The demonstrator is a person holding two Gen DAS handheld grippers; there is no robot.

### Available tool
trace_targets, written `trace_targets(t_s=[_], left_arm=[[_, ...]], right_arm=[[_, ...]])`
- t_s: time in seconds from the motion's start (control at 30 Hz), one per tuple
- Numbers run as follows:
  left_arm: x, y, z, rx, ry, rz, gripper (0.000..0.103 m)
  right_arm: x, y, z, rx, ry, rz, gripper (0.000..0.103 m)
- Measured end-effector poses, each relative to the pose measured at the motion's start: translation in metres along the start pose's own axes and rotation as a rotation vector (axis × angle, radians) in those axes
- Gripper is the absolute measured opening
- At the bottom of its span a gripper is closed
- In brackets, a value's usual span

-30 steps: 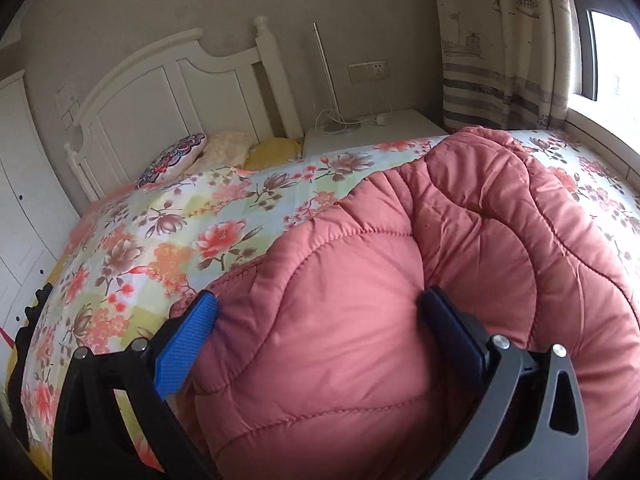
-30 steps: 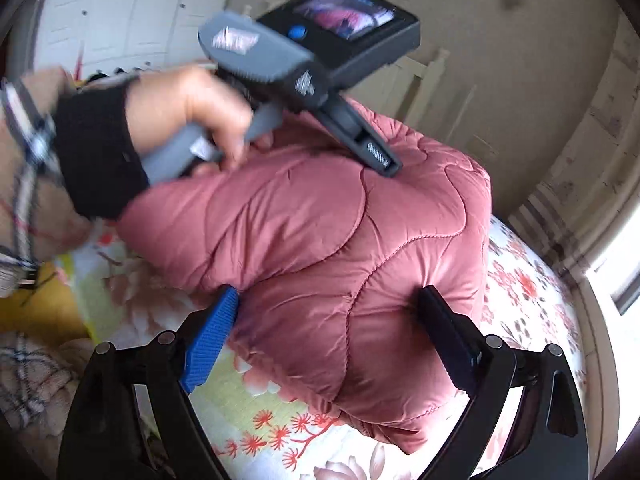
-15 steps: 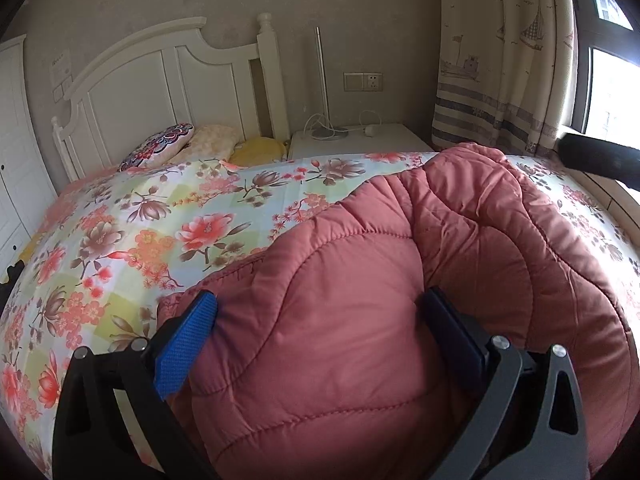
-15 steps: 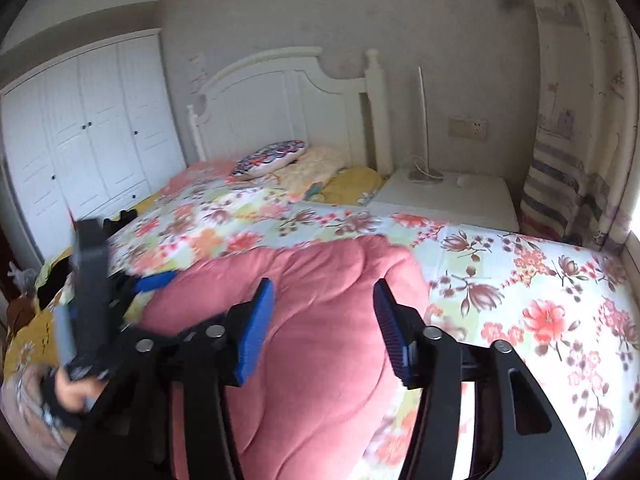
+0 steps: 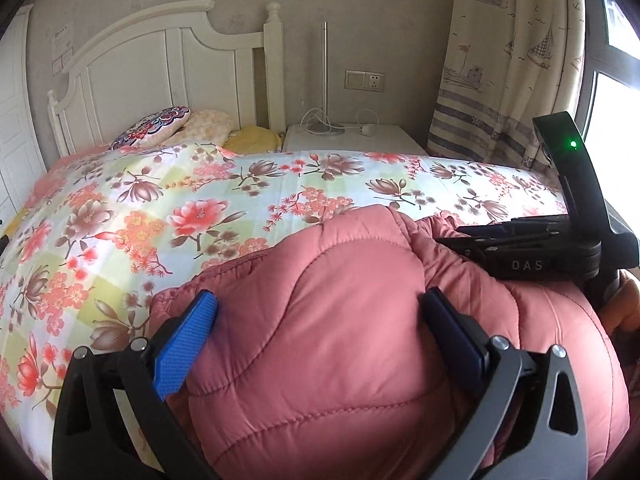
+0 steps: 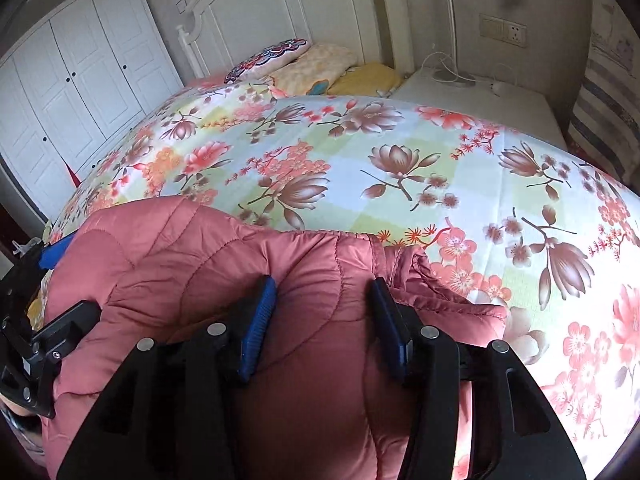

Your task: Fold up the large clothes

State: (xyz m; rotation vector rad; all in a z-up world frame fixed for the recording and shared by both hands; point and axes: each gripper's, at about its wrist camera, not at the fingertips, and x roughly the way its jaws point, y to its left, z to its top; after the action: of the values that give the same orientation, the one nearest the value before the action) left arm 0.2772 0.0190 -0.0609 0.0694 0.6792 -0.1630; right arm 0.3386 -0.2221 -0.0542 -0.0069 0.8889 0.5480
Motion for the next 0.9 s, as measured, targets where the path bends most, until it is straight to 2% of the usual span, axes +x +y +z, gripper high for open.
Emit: trace_targets(t_s=[0.1,0.17,0.23,0.27,0.37,0.4,0.43,0.5,0.67,0.83,0.9], left_arm=[[0.000,0.001,0.000,-0.003,0.002,-0.003,0.101],[0.000,0.000,-0.001,-0.003,-0.001,-0.005,0.101],[-0.002,0.001,-0.002,-0.008,-0.006,-0.005,0.101],[-0.002,0.002,-0.002,-0.013,-0.008,-0.008,0.101],[-0.004,0.004,-0.003,-0.026,-0.010,-0.017,0.101],[-0.004,0.004,-0.003,-0.027,-0.010,-0.017,0.101],[-0.004,0.004,-0.003,-0.027,-0.010,-0.016,0.101],[-0.004,0.004,-0.003,-0.025,0.001,-0.001,0.101],[-0.006,0.005,-0.007,-0.019,0.006,0.010,0.101],[-0.009,0.008,-0.015,0.004,0.009,0.042,0.101],[-0.008,0.014,-0.019,-0.004,0.014,0.022,0.101]], right_arm=[[0.001,0.002,0.000,-0.004,0.015,-0.019,0.050],[-0.005,0.011,0.008,-0.058,0.054,-0.086,0.051],[-0.019,0.025,0.020,-0.133,0.045,-0.169,0.051],[-0.028,0.031,0.024,-0.146,0.013,-0.177,0.051],[-0.055,0.037,0.033,-0.106,-0.092,-0.095,0.051],[-0.053,0.038,0.033,-0.101,-0.087,-0.090,0.051],[-0.041,0.041,0.031,-0.121,-0.043,-0.106,0.051],[0.005,0.044,0.015,-0.173,0.127,-0.134,0.052],[0.011,0.036,0.012,-0.133,0.107,-0.107,0.055],[0.009,0.036,0.008,-0.131,0.089,-0.150,0.057],[0.009,0.037,0.010,-0.121,0.085,-0.184,0.064]])
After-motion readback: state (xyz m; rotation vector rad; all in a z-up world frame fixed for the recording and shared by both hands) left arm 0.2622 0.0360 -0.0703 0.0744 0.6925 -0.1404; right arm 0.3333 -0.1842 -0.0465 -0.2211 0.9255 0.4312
